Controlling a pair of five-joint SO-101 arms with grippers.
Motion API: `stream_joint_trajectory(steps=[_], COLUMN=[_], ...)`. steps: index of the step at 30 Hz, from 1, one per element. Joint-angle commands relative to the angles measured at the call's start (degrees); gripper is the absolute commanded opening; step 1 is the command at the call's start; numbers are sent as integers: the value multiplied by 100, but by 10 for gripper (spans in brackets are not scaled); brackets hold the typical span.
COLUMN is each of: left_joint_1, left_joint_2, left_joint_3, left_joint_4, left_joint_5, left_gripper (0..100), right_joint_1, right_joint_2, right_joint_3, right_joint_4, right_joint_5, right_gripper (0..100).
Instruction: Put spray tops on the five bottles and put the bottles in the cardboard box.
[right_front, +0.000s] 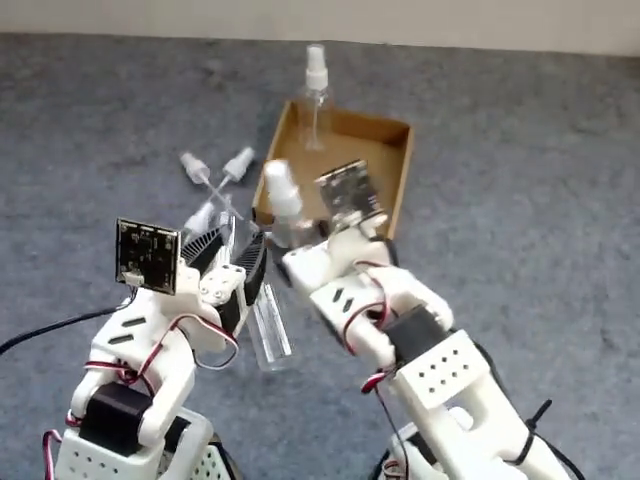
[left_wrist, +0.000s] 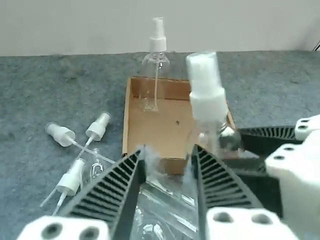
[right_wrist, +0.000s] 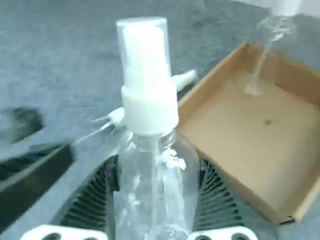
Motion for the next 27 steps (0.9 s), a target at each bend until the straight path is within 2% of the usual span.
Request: stream_joint_trajectory(steps=[1,4,8,15,19,27], left_joint_1=[-259,-259,-251,-22,-31,-57], left_joint_2=[48,66,75,75,84,84], left_joint_3=[198,488,778,804,813,822], left_joint_4=[0,-475,-993,-1020,-1037,-1046], left_joint_5=[-519,-615,-897,-1231,-1266,-1284], left_gripper=[133,133,135,249,250,249], right_joint_1=[558,629,611,-66,-356,-365], right_joint_2=[66,681,1798,2941,3081,3073], right_joint_3=[-848,-1543,-2589,-4101,-4611,-5349], right_joint_4=[-207,-180,391,1385,1868,3055], right_joint_5=[-62,-62,-79,-413,-413,-404], right_gripper=[4,4,4,4,4,4])
